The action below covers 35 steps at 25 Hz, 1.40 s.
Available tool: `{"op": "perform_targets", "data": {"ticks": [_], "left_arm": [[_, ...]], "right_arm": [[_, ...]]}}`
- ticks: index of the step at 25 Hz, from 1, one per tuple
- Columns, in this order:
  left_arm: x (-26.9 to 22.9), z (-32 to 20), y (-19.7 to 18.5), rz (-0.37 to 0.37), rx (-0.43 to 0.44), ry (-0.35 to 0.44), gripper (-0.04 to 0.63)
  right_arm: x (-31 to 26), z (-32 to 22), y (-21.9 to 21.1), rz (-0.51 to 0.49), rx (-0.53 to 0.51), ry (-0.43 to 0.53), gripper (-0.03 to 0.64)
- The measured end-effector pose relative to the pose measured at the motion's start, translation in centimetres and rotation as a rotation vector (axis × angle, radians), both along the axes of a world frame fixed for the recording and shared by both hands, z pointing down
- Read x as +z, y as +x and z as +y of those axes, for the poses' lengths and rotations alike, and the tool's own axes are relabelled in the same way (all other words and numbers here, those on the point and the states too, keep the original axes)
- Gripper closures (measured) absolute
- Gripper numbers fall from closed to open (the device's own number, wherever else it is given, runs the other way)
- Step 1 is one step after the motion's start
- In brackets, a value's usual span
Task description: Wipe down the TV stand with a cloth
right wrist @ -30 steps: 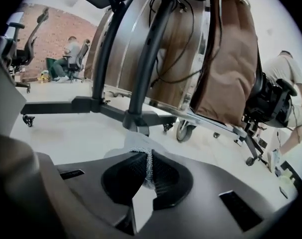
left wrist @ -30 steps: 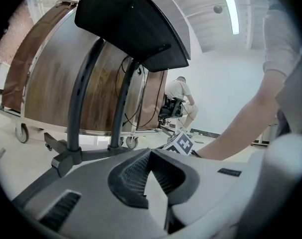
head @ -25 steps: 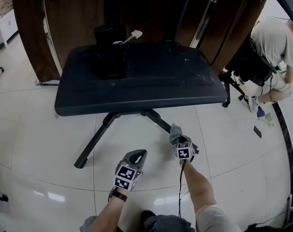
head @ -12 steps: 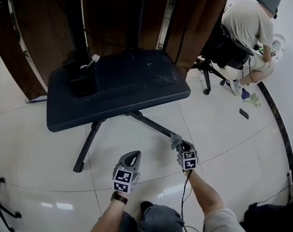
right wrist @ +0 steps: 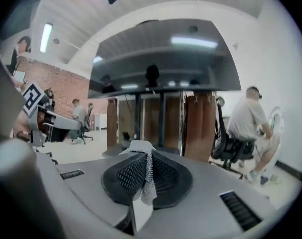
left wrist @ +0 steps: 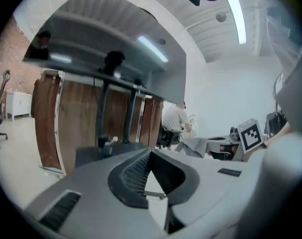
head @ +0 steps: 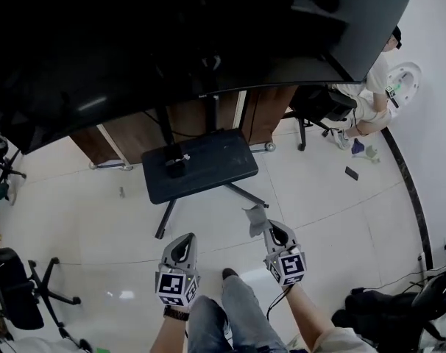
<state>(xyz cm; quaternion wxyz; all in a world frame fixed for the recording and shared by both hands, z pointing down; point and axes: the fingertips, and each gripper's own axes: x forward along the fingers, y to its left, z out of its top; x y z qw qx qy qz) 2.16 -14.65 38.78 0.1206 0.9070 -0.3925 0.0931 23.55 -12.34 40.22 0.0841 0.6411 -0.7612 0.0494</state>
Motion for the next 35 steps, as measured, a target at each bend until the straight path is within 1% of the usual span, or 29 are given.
{"op": "perform_targets", "data": {"ticks": [1, 3, 4, 6, 7, 9, 11, 13, 15, 18, 20, 22, 26, 30, 35], "left_arm": [[-5.8, 1.4, -0.8, -0.002, -0.010, 0.016, 0.572], [-16.1, 4.0, -2.7, -0.014, -0.034, 0.045, 0.572], [-20.7, 5.4, -3.8, -0.016, -0.049, 0.054, 0.572], [-28.2, 8.4, -5.8, -0.005, -0.077, 0.067, 0.572], [-31.2, 9.8, -6.5, 0.001, -0.085, 0.087, 0.572], [-36.0, 11.7, -7.6, 0.011, -0.106, 0.155, 0.572], [-38.8, 13.9, -9.0, 0.006, -0.136, 0.202, 0.572], [-40.4, 16.5, -10.3, -0.005, -0.159, 0.209, 0.572], [-41.4, 18.2, -10.9, 0.007, -0.183, 0.206, 0.572], [-41.8, 19.5, -10.0, 0.020, -0.189, 0.203, 0.572], [-41.3, 20.2, -8.8, 0.002, -0.172, 0.194, 0.572], [-41.2, 20.3, -8.2, -0.018, -0.159, 0.195, 0.572], [-41.1, 19.9, -8.7, -0.026, -0.173, 0.208, 0.572], [-41.5, 20.3, -9.5, -0.028, -0.190, 0.191, 0.572], [-41.1, 21.1, -9.2, -0.017, -0.198, 0.172, 0.572]], "right_arm": [[-6.3, 1.4, -0.7, 0.015, -0.001, 0.042, 0.612], [-18.2, 4.2, -2.3, -0.001, -0.010, 0.119, 0.612], [-23.3, 5.8, -3.3, -0.019, -0.021, 0.147, 0.612], [-31.6, 9.5, -5.4, -0.056, -0.047, 0.191, 0.612], [-34.9, 11.1, -6.2, -0.074, -0.059, 0.214, 0.612], [-39.8, 13.3, -7.4, -0.107, -0.085, 0.267, 0.612], [-42.0, 15.9, -8.2, -0.147, -0.090, 0.291, 0.612], [-42.6, 19.0, -8.7, -0.188, -0.070, 0.275, 0.612], [-42.9, 20.5, -9.1, -0.207, -0.065, 0.266, 0.612], [-44.4, 20.7, -9.4, -0.191, -0.096, 0.283, 0.612], [-45.4, 21.0, -9.4, -0.175, -0.115, 0.293, 0.612], [-46.1, 20.7, -9.1, -0.180, -0.120, 0.321, 0.612], [-46.5, 20.2, -9.1, -0.166, -0.129, 0.366, 0.612], [-46.5, 20.5, -9.2, -0.162, -0.128, 0.360, 0.612], [-45.8, 20.7, -9.2, -0.153, -0.130, 0.337, 0.614]]}}
